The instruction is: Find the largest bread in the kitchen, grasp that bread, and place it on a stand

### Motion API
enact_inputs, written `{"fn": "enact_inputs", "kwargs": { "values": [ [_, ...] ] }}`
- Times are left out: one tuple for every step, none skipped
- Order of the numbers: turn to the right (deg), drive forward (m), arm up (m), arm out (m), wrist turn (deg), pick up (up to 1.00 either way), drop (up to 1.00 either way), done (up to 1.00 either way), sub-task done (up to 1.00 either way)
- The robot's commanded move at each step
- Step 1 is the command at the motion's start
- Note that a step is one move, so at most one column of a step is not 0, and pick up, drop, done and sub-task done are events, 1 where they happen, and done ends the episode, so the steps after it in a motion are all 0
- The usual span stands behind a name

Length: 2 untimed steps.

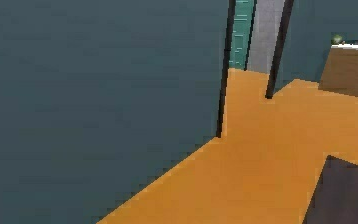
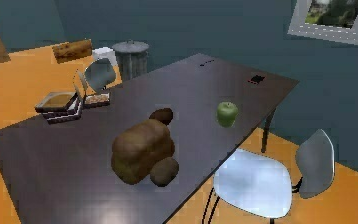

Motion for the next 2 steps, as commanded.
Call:
{"fn": "enact_inputs", "kwargs": {
  "values": [
    [0.0,0.0,0.38,0.0,0.0,0.0,0.0,0.0,0.0],
    [0.0,0.0,0.0,0.22,0.0,0.0,0.0,0.0,0.0]
  ]
}}
